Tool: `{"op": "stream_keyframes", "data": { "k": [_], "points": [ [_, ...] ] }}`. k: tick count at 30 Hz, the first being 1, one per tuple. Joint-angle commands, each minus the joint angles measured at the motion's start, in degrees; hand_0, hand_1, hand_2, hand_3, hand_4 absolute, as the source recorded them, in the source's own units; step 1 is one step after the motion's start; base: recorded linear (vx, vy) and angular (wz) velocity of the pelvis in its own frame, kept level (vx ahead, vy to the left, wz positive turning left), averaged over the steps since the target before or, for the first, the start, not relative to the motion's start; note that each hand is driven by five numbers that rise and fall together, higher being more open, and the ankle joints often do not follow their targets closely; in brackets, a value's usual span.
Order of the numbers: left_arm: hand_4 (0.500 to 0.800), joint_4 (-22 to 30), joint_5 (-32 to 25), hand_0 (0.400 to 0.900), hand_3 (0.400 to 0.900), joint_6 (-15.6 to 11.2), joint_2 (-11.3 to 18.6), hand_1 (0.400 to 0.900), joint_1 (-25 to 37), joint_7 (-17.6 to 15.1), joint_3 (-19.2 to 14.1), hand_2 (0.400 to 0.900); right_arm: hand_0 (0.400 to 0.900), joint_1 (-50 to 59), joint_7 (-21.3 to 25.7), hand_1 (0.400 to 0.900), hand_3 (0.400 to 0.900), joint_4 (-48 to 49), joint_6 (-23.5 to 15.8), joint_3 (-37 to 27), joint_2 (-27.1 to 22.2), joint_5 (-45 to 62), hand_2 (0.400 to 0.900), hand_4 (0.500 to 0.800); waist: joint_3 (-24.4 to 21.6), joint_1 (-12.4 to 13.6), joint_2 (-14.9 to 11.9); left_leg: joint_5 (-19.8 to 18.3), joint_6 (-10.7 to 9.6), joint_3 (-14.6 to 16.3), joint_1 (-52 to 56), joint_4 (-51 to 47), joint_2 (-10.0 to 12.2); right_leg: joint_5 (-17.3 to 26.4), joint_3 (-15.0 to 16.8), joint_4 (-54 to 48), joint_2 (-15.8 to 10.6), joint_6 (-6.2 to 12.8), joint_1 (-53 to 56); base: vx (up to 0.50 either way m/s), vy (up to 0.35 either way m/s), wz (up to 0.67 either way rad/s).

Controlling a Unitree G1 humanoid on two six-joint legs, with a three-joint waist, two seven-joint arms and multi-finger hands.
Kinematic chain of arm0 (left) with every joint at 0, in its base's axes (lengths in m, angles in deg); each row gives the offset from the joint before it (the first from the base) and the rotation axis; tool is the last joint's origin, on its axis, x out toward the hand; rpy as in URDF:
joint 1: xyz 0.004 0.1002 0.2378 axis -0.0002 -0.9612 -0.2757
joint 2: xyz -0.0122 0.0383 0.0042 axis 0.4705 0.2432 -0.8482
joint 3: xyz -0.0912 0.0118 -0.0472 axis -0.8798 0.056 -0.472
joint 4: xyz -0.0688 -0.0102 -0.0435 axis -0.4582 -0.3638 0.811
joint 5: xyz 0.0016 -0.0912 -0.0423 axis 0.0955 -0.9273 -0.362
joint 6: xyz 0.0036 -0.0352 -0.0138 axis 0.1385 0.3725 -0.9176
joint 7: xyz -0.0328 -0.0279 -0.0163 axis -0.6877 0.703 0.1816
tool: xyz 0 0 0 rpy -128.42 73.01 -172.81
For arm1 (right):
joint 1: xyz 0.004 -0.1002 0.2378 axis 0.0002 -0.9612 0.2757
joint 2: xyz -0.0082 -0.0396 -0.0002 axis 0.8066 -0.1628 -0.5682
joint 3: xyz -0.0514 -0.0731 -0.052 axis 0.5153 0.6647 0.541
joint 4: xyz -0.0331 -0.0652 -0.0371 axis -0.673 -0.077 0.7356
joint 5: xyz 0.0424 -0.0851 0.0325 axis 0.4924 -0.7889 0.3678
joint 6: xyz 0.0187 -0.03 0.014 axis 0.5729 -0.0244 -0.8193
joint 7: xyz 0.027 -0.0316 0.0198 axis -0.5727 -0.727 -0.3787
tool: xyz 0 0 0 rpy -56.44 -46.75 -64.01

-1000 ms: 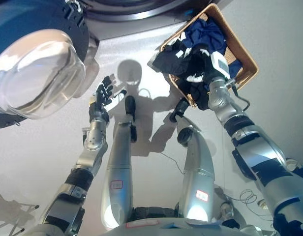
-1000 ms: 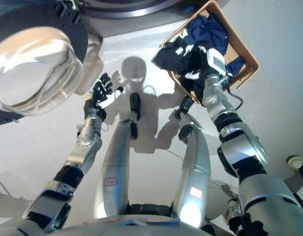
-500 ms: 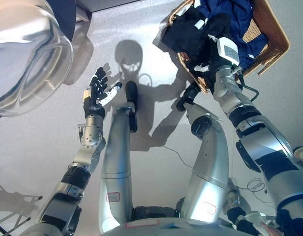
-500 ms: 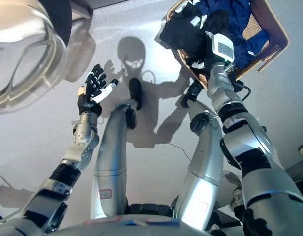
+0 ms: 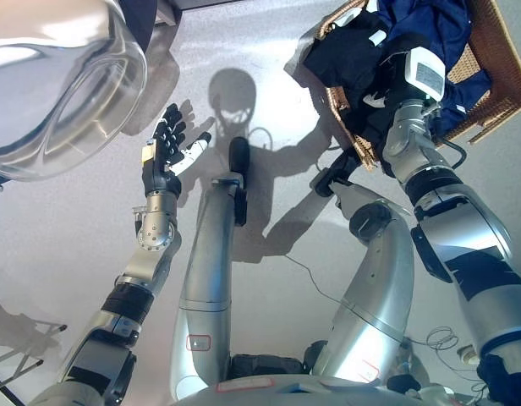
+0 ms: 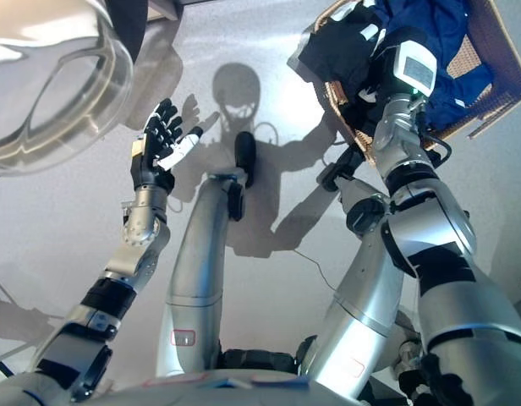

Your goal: Put the clothes in the basket into the washing machine.

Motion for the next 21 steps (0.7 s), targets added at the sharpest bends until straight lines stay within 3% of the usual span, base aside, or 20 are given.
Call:
{"op": "stream_keyframes", "data": {
  "k": [1,5,13,17,21],
  "points": [
    [0.800,3.3,-0.5,0.900,0.900,-3.8,-2.4,0.900,-3.9,-0.9,-0.2,0.900,0.400,-6.3,0.6,0.400,0.400,0.3,-1.8,0.4,0.8,2.3,0.400,0.500,-7.1,-0.1,5.4,1.5,-2.3,-1.2,-2.0,-3.6,-1.5,-1.8,-0.8,2.2,1.3,7.87,-6.3,0.00,0.000,0.00],
    [0.800,3.3,-0.4,0.900,0.900,-3.4,-2.5,0.900,-5.5,-1.4,-2.2,0.900,0.400,-8.9,1.0,0.400,0.400,8.3,-3.6,-1.6,-0.9,6.4,0.400,0.500,-7.6,-1.6,4.2,1.5,-2.4,-1.2,-2.1,-3.4,-1.3,-1.4,-0.9,2.1,1.8,7.80,-6.2,0.01,-0.013,-0.05],
    [0.800,2.8,-0.6,0.900,0.900,-2.6,-2.7,0.900,-9.8,-2.9,-7.1,0.900,0.400,-26.6,2.8,0.400,0.400,46.5,-7.7,-13.2,-6.2,11.5,0.400,0.500,-8.2,-6.3,1.0,1.2,-2.9,-1.5,-1.2,-3.7,-0.4,-0.8,-2.4,0.2,3.3,8.27,-4.0,0.02,-0.004,-0.14],
    [0.800,2.3,-0.4,0.900,0.900,-2.1,-2.8,0.900,-11.3,-3.0,-8.1,0.900,0.400,-35.8,2.7,0.400,0.400,58.0,-10.4,-21.1,-4.9,14.6,0.400,0.500,-8.6,-7.6,0.2,1.1,-3.0,-1.7,-0.2,-4.5,0.0,-0.9,-3.4,-1.2,3.8,8.62,-2.2,0.02,-0.020,-0.06],
    [0.800,2.3,-0.7,0.900,0.900,-1.7,-3.0,0.900,-11.6,-3.0,-8.1,0.900,0.400,-39.0,1.0,0.400,0.400,63.4,-13.0,-23.6,-2.4,19.4,0.400,0.500,-9.0,-8.0,-0.3,1.2,-3.0,-1.7,1.0,-5.6,0.3,-1.0,-4.2,-2.2,4.5,8.81,-0.9,0.01,-0.001,-0.05]
  ]
}}
